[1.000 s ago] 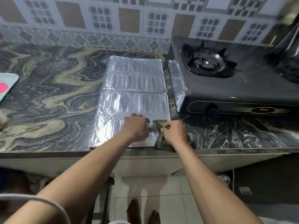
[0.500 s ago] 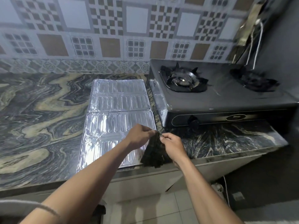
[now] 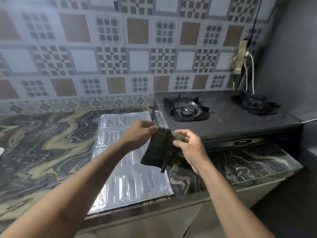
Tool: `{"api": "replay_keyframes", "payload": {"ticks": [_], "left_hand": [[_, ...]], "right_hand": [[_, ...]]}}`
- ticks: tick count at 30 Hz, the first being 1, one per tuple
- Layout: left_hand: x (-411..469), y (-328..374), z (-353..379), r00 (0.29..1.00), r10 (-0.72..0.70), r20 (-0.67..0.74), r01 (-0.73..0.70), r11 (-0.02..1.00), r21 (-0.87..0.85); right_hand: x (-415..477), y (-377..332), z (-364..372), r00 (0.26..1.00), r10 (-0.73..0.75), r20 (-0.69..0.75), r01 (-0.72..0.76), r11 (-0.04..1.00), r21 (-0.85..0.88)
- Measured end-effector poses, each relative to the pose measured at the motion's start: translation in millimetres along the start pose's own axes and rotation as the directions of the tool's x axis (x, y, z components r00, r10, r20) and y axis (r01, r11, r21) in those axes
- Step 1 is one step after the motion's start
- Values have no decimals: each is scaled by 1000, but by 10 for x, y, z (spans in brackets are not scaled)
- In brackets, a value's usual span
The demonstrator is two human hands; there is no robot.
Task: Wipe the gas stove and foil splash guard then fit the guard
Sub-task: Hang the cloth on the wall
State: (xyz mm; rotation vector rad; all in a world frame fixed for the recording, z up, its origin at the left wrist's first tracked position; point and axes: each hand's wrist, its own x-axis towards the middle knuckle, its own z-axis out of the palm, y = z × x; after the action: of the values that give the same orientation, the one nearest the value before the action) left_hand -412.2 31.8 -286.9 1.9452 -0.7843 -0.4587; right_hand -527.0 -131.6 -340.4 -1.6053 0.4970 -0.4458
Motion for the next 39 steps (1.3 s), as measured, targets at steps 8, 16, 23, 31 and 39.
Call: {"api": "replay_keyframes", "payload": {"ticks": [8, 16, 23, 31, 39], "left_hand": [[230, 604, -734, 963, 228, -142, -177, 937, 301], [825, 978, -1169, 917, 296, -266, -191, 914, 359], [1537, 1073, -1478, 858, 371, -356, -290, 921, 260], [2272, 1080, -1954, 808, 380, -451, -243, 911, 333], [2865, 1082, -2644, 756, 364, -544, -50, 861, 506]], "right_hand": [[449, -995, 9, 923, -327, 203, 380, 858, -347], [1265, -1733, 31, 833, -451, 319, 529, 817, -228], [2204, -2252, 104, 784, -506, 361, 590, 788, -176], [3224, -2692, 342, 705, -504, 499, 663, 718, -211], [4125, -2923, 944, 643, -550, 532, 708, 693, -139]]}}
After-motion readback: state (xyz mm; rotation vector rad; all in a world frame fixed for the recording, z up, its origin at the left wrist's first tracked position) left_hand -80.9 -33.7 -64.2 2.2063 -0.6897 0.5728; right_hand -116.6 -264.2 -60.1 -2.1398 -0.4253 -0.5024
